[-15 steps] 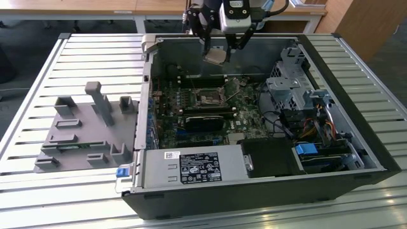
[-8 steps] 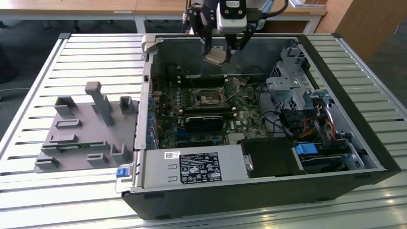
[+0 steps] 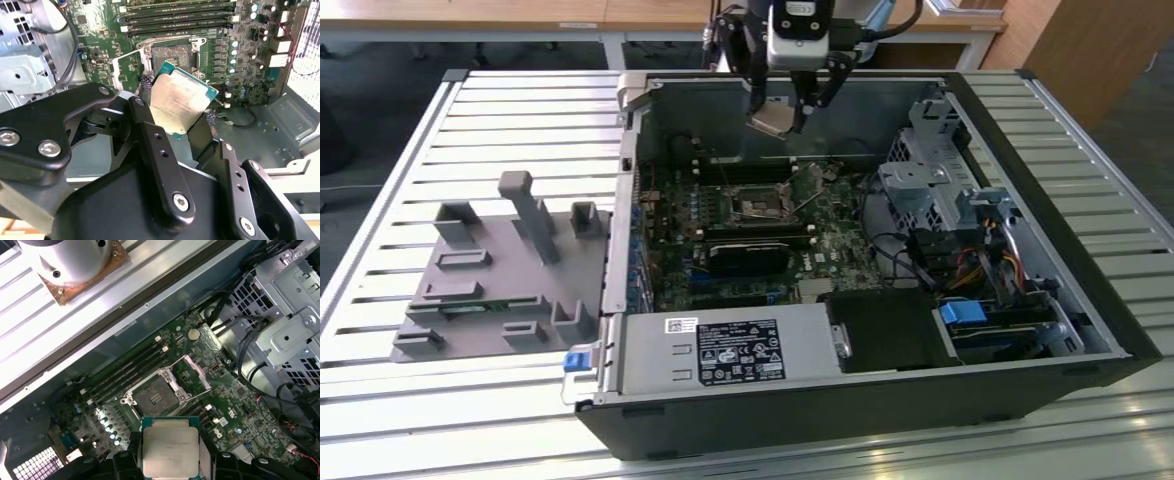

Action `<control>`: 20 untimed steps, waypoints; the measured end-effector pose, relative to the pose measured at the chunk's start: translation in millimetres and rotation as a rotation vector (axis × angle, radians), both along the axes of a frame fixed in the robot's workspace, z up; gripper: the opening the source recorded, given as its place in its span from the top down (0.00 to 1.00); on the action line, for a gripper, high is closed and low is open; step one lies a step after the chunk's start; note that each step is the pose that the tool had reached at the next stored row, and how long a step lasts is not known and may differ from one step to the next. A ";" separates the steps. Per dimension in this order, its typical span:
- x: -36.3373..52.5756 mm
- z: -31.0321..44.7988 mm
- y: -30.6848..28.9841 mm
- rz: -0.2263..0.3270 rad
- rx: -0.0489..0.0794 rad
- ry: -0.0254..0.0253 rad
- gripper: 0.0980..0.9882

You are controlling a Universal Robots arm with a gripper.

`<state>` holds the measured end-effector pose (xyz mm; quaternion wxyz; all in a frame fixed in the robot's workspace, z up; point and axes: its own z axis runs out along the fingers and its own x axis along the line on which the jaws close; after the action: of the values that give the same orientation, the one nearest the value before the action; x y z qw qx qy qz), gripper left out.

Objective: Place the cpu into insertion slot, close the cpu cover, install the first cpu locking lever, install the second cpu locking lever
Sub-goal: 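Place the cpu into insertion slot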

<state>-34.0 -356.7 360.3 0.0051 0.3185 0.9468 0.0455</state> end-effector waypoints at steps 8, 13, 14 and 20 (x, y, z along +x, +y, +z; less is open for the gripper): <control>0.0 -0.5 0.0 -0.090 0.000 0.0000 0.51; 0.0 -0.7 0.0 -0.145 0.000 0.0001 0.51; 0.0 -0.7 0.0 -0.156 0.000 0.0001 0.51; 0.0 -1.1 0.0 -0.224 0.000 0.0000 0.51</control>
<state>-34.0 -356.7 359.3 0.0101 0.4223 0.9053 0.0446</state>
